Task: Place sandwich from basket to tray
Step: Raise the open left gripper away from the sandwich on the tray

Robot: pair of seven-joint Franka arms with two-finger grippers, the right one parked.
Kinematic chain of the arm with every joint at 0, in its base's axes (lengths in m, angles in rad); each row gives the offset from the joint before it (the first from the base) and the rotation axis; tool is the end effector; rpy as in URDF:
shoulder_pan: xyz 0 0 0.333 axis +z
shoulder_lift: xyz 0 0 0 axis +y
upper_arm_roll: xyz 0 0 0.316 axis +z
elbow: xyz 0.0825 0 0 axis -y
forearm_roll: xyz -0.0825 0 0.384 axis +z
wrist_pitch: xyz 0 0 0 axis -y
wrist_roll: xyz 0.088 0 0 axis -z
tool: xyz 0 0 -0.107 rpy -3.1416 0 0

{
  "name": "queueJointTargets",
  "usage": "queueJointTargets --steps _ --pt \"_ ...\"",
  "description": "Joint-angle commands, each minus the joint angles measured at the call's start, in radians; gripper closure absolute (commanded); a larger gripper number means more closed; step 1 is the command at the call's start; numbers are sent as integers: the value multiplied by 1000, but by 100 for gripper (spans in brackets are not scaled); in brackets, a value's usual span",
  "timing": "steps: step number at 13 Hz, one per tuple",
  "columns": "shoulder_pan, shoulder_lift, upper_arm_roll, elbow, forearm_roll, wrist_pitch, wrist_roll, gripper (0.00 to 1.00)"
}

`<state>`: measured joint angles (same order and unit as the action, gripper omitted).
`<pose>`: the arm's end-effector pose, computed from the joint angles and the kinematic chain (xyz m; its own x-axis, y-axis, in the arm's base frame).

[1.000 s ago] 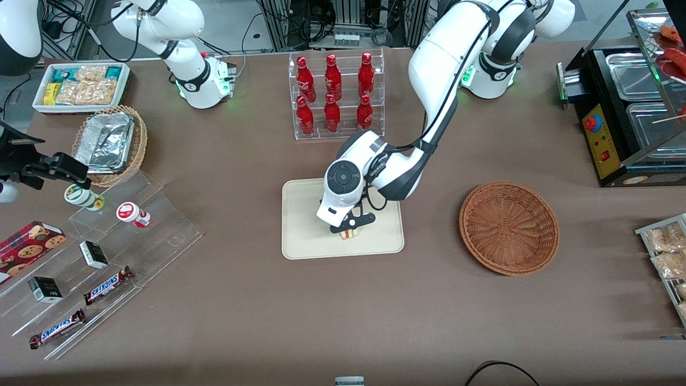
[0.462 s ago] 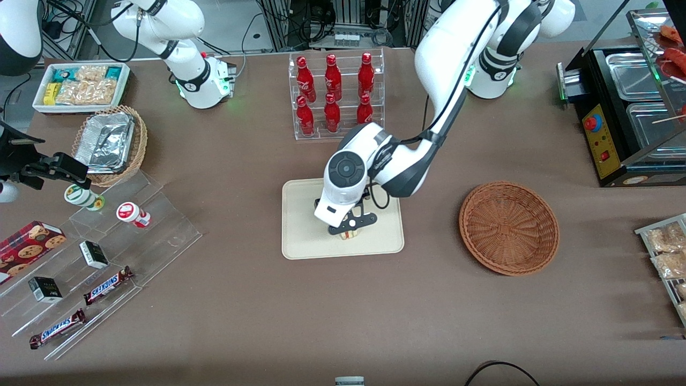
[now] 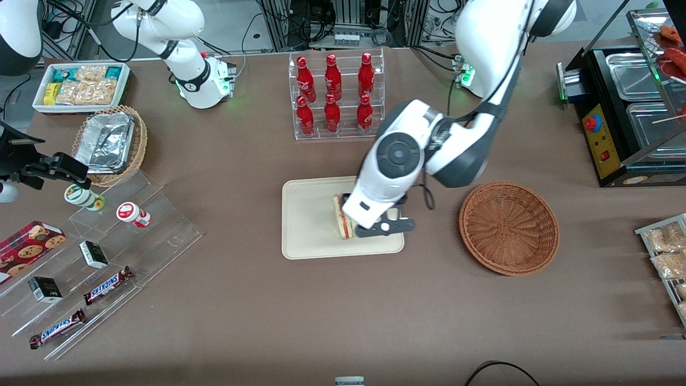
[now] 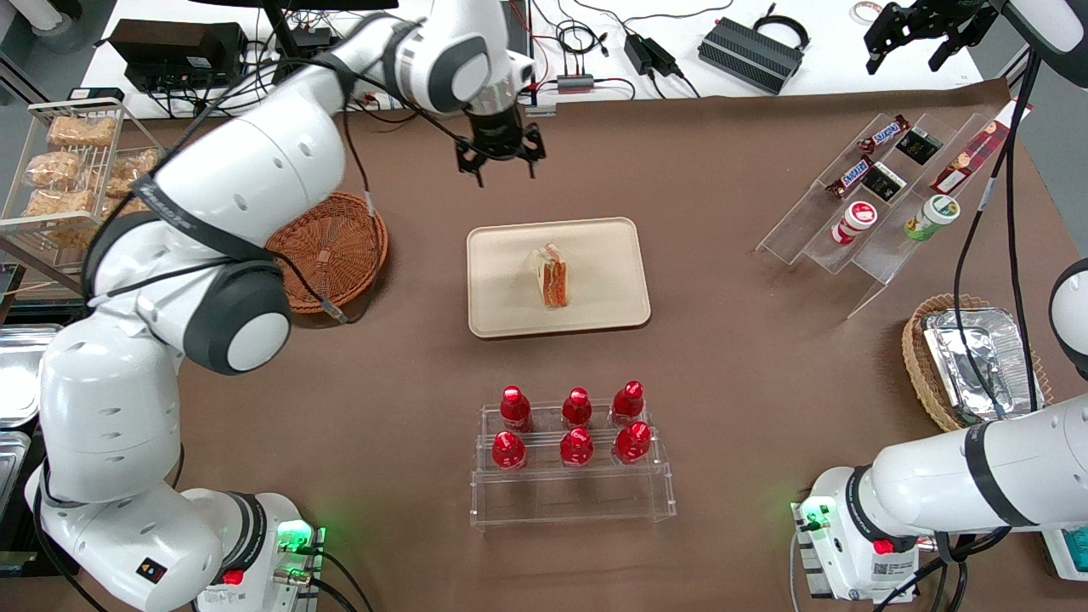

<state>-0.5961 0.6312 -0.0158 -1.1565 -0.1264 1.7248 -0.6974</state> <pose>0.5903 -0.4247 0.4259 0.9852 0.1063 -0.1342 0.1152 -0.9915 0.0602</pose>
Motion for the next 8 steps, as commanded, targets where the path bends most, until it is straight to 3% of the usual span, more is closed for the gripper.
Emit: queueJointTargets --steps 1,3,8 --pt "36 -103 30 -138 27 -27 62 0" --pt "89 -169 36 -214 65 -31 197 0" --pt "222 -367 36 -411 68 -34 447 0"
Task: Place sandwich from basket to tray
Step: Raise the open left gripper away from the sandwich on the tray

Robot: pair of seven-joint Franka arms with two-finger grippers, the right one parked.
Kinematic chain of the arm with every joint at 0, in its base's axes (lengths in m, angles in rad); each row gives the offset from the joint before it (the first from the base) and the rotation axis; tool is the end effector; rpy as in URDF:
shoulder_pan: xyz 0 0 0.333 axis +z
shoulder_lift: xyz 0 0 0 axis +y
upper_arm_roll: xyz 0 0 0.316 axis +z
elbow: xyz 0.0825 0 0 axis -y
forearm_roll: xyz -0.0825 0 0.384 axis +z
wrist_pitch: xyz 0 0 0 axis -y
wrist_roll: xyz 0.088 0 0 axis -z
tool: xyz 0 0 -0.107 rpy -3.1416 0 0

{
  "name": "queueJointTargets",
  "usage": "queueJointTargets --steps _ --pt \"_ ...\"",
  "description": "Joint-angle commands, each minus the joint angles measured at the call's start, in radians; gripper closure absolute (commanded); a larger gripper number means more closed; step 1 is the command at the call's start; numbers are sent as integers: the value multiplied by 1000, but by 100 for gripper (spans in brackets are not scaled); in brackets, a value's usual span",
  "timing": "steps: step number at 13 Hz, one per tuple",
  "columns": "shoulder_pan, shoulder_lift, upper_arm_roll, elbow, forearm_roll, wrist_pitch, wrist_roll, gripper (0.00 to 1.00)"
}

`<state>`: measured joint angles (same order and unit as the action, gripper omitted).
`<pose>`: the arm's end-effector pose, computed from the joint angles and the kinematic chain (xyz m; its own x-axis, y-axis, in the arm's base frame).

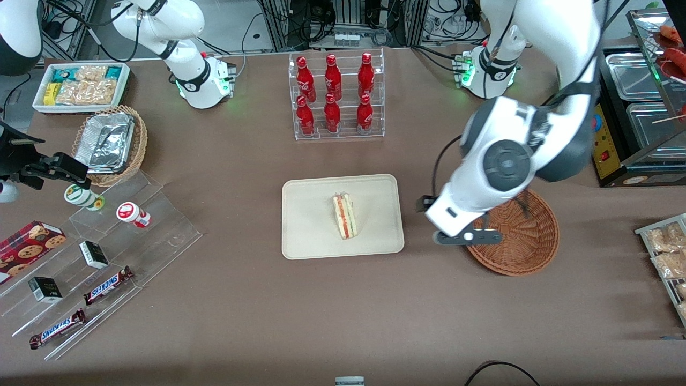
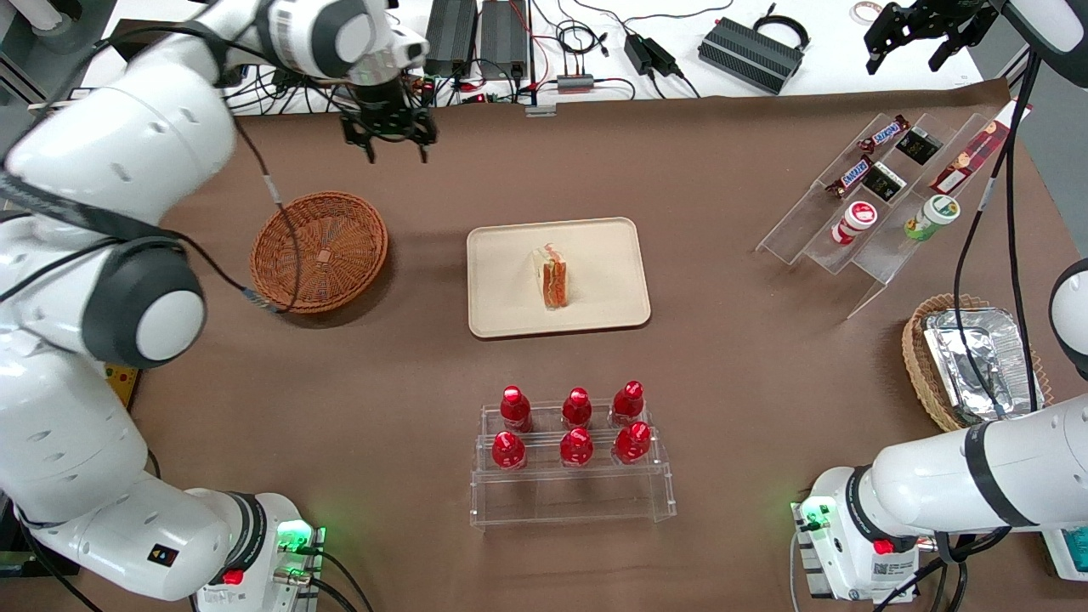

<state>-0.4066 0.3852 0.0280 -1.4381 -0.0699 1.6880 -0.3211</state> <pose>0.6102 -0.2528 0.4611 0.9882 -0.0463 -0.1461 -0.0451 -0.9989 0.0116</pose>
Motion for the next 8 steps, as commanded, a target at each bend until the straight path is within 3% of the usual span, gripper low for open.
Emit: queueJointTargets --steps 1,6,8 --pt "52 -159 -8 -166 13 2 100 0" --pt "66 -265 26 -267 48 2 129 0" --pt "150 -308 -5 -300 50 -20 202 0"
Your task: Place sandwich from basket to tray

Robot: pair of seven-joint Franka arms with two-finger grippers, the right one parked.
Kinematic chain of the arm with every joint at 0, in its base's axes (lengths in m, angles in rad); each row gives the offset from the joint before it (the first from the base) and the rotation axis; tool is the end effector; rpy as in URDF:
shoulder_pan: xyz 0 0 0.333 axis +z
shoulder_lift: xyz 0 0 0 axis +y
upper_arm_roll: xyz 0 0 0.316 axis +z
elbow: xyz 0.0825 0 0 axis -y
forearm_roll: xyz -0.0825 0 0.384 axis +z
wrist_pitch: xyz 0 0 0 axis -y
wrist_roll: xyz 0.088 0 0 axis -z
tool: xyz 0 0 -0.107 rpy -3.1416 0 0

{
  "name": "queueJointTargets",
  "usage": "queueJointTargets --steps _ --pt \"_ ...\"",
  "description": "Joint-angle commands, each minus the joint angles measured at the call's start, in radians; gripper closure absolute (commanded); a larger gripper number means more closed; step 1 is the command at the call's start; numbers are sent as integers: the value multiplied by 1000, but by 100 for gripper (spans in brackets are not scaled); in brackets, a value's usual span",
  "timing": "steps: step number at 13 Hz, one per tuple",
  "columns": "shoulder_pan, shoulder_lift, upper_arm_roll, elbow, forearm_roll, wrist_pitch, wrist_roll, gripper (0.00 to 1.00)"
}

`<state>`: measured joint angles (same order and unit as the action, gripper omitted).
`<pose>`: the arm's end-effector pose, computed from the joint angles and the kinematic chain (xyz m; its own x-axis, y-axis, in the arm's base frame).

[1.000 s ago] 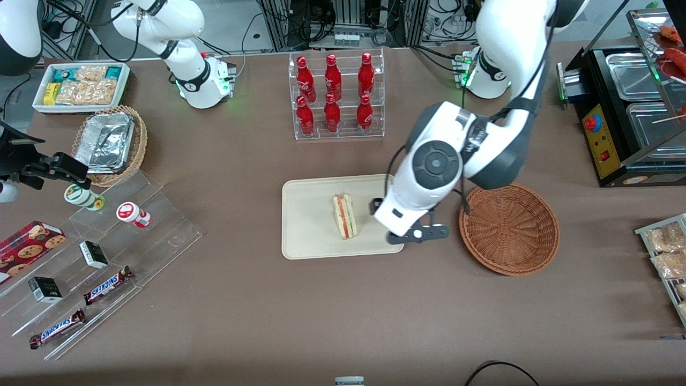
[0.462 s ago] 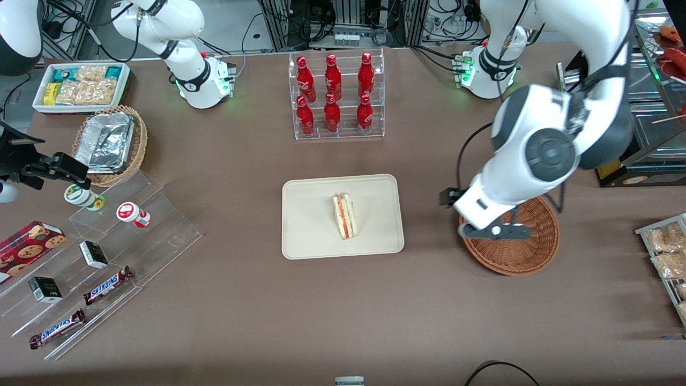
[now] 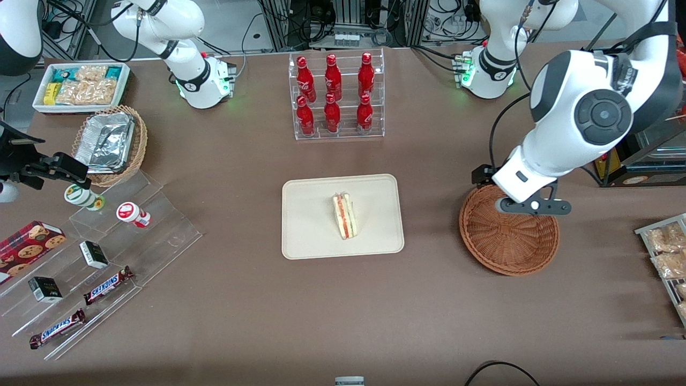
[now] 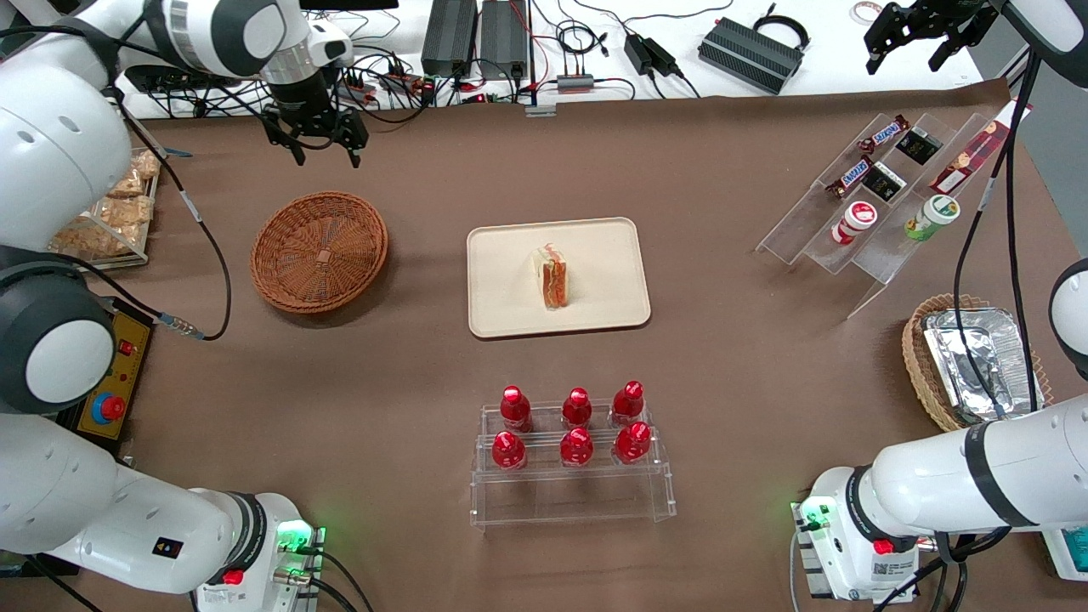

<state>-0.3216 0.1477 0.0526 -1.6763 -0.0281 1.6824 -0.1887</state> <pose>0.5701 -0.1617 0.4989 0.9871 -0.0739 -0.1421 -0.0757 -0.9971 -0.0073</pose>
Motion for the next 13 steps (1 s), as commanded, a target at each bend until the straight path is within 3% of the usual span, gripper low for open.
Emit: queueJointTargets --steps 1,4,7,13 --pt "108 -80 -45 -62 7 -33 86 0" --pt "275 -134 -187 -62 8 -105 92 0" --pt "340 -191 -220 -57 8 -174 98 0" --pt "357 -226 -204 -5 10 -285 98 0"
